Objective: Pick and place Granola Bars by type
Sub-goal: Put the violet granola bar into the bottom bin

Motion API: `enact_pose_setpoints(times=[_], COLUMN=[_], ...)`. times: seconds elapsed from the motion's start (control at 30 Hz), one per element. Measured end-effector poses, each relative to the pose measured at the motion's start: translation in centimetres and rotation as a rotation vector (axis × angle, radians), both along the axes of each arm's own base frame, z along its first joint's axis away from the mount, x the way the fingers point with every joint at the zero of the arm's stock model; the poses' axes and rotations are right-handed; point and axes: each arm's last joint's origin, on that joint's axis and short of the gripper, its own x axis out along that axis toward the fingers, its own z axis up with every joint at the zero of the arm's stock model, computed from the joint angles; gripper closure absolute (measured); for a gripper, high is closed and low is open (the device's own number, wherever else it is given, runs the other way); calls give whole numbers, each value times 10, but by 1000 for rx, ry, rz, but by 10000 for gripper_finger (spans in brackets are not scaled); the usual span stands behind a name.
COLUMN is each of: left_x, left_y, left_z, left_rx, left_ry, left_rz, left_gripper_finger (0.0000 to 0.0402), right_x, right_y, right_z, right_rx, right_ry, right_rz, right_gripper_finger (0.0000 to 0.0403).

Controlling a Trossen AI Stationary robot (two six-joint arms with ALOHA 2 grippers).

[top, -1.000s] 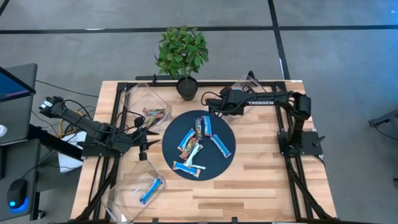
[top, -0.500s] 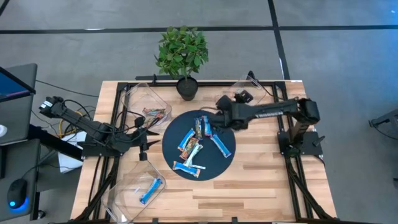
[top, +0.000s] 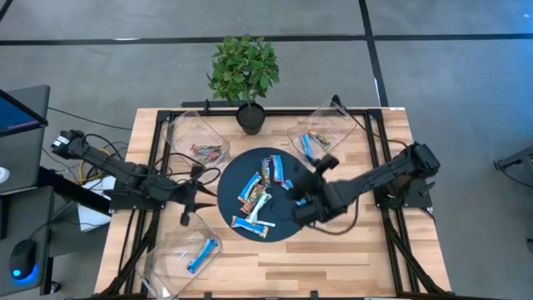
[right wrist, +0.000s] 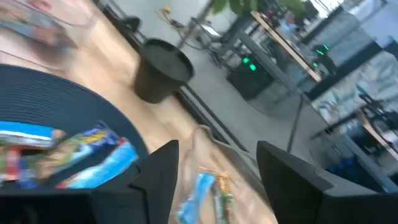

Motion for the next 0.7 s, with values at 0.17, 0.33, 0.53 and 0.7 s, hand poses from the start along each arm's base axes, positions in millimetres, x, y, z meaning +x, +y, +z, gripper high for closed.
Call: enact_pose_setpoints(times=[0.17, 0.33, 0.53, 0.7], left_x=[6, 9, 11, 17], left_y=[0, 0, 0, 4], left_z=[-7, -10, -9, -11], left_rx=[24, 61, 82, 62], left_ry=[44, 63, 42, 52], left_rz=[-8, 4, -6, -28], left_gripper_finger=[278, 278, 278, 278], right_x=[9, 30, 55, 63], right_y=[28, 50, 63, 54], right_z=[-15, -35, -62, -74], right_rx=[24, 117, 178, 195], right_ry=[13, 125, 231, 269], right_rz=[102, 271, 464, 447], right_gripper_finger=[195, 195, 203, 212])
